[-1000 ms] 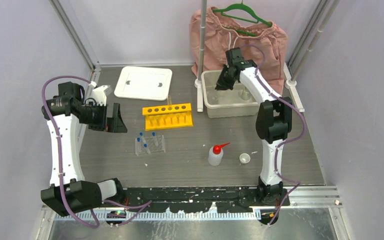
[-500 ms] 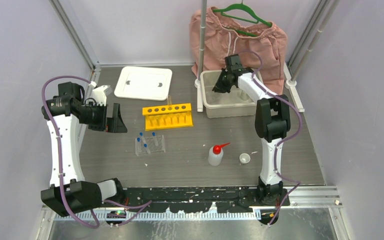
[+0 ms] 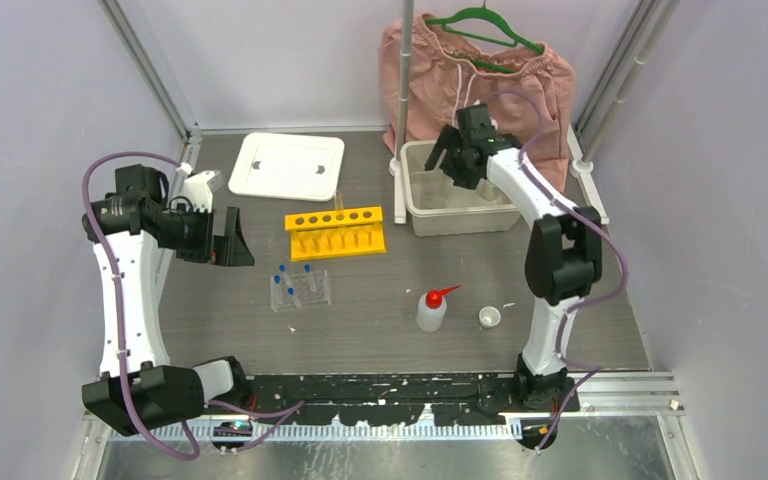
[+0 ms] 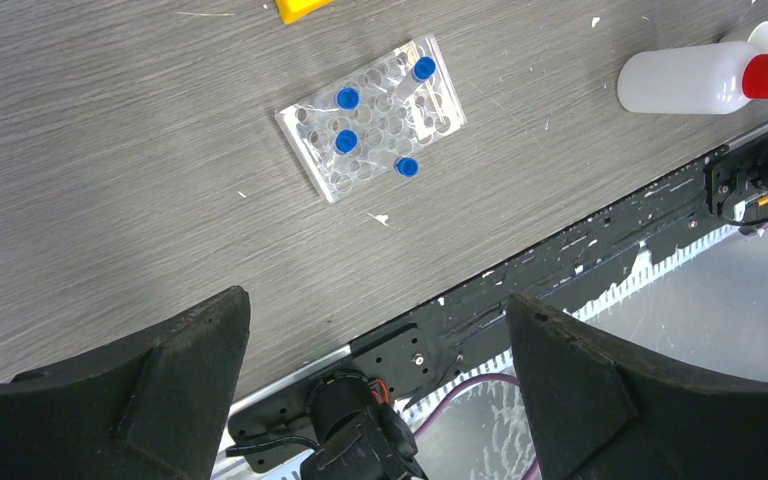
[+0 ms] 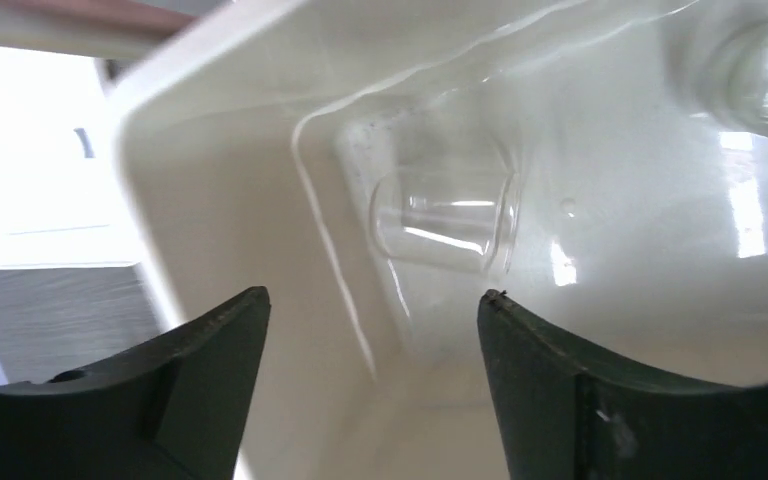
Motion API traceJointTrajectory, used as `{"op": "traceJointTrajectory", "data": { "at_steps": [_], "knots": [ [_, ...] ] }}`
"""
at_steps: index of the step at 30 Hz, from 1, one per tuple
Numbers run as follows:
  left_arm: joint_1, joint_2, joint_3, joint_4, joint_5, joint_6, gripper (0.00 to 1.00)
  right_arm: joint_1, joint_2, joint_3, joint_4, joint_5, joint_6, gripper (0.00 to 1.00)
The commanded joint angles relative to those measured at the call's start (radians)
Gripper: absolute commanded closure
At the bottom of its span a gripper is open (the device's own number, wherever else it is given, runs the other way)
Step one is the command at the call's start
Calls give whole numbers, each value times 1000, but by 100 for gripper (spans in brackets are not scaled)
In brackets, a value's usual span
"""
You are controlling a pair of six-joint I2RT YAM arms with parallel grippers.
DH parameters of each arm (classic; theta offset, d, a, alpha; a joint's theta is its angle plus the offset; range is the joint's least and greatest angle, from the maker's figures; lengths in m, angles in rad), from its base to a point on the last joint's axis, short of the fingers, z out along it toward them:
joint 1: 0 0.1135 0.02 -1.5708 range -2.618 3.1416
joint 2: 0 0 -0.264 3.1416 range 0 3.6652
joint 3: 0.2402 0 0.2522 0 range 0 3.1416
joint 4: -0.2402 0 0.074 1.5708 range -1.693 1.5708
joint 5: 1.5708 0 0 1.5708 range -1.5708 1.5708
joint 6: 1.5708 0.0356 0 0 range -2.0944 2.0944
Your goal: Organize the chemistry lab equipment
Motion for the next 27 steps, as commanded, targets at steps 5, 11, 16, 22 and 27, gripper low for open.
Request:
{"op": "traceJointTrajectory", "data": {
  "at_steps": [5,11,16,22,27],
  "knots": [
    [1,-20,3,14,30,4,0,73,-398,-134,-137,236,-41,9],
    [2,-9,7,13,35,7,0,173,-647,-344,-300,372,-9,12],
    [2,-8,-2,23,45,1,0,205,-834,-563,-393,359,104,29],
    [2,1,-7,29,46,2,0,219,-940,-740,-447,295,195,30],
    [3,2,-14,31,48,2,0,219,-925,-823,-407,239,262,31]
  ]
}}
